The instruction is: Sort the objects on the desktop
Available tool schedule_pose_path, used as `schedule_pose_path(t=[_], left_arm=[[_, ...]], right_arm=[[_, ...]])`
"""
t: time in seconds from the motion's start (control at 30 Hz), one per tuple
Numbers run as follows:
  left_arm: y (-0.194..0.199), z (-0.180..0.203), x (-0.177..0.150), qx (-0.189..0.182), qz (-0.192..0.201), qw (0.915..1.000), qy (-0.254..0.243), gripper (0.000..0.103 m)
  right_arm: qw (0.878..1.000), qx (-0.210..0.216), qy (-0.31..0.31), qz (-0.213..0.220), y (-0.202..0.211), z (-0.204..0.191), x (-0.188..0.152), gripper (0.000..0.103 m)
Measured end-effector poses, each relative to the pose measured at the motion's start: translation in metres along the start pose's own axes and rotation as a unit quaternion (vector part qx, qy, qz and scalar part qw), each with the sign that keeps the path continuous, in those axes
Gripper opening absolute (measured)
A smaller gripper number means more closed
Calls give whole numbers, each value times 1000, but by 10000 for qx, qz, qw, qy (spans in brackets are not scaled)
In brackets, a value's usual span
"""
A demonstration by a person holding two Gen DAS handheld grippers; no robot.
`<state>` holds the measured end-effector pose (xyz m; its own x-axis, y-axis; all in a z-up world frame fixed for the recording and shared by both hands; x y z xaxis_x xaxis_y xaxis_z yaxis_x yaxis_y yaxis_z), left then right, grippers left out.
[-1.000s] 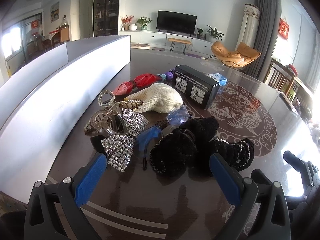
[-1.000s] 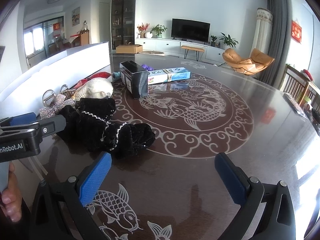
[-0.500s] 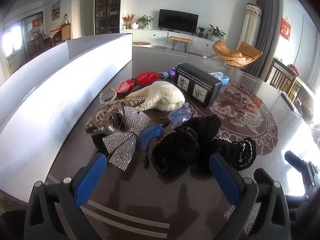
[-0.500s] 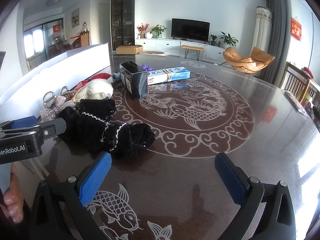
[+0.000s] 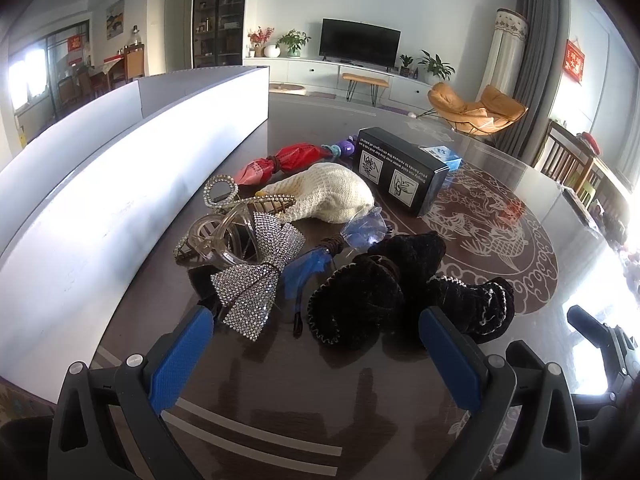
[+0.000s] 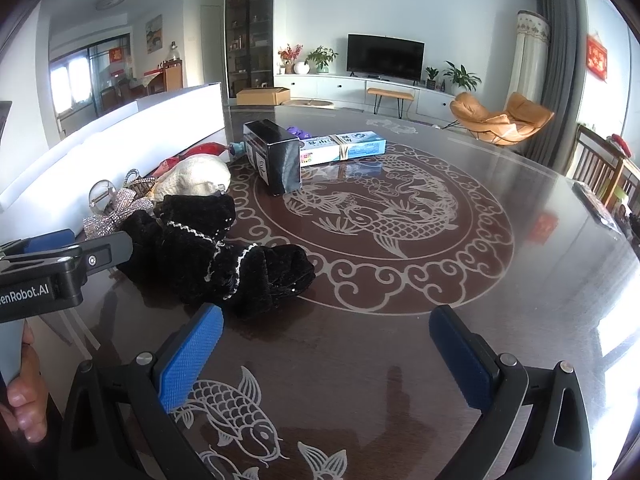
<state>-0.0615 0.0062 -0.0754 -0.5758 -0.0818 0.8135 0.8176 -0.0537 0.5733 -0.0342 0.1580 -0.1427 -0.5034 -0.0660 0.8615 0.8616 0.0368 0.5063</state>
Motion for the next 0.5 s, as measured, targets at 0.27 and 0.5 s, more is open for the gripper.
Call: schedule_pose_path(t=[0.27,0.5], left_arm=[[2,-5,1,51,19,10000,51,103],[1,-6,-3,133,-44,9999,-39,103]], right_arm=[[10000,60,27,-51,-2,-3,-1,103],[9998,169,13,-83,-4,-6,-2,103]])
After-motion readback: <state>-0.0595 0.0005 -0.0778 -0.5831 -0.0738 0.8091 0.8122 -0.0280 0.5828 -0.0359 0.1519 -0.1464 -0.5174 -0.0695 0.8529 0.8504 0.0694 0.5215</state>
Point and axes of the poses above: each gripper's, at about its wrist camera, not at the fingertips, and y roughly against the way its jaws point, z to its right, x to its top, the point moved 8 cm from there along -y, roughly the way its jaws point, and after that the axes turned 11 degrees about z, right-handed, at the moved point
